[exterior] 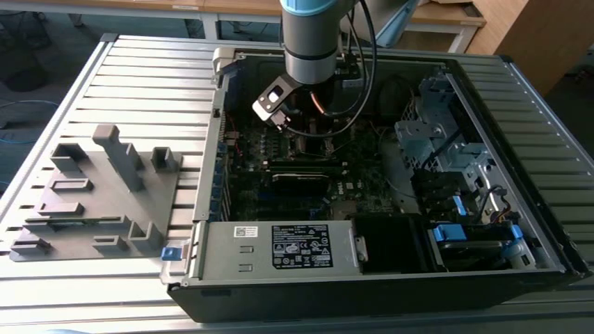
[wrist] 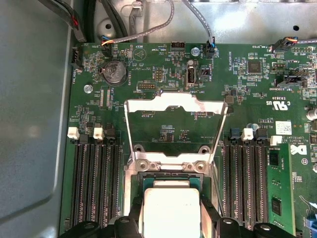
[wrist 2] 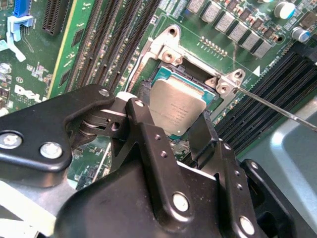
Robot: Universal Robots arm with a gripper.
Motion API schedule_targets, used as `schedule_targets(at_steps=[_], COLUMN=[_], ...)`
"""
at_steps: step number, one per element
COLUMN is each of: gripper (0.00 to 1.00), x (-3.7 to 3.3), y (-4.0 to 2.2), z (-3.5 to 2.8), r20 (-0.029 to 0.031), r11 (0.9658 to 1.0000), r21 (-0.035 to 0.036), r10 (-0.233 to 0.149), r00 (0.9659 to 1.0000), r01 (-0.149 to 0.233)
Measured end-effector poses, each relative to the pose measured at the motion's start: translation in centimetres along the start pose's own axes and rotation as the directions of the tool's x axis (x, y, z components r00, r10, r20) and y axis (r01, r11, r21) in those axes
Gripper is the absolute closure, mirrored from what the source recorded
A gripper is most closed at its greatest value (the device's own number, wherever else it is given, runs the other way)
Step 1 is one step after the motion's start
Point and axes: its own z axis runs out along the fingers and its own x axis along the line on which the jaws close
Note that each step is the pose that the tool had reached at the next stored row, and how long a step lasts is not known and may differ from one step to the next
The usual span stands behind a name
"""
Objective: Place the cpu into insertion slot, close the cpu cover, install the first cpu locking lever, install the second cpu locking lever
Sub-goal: 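Place the cpu into insertion slot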
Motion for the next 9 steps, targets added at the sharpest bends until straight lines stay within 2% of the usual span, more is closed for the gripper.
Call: schedule_targets(at_steps=[9], gripper=[0.46], x=[0.00], y=[0.03], z=[0.07], r20=[0.0003], r11=[1.0000], r21=[0.0001], r10=[0.001], r00=[1.0000], r01=[-0.001])
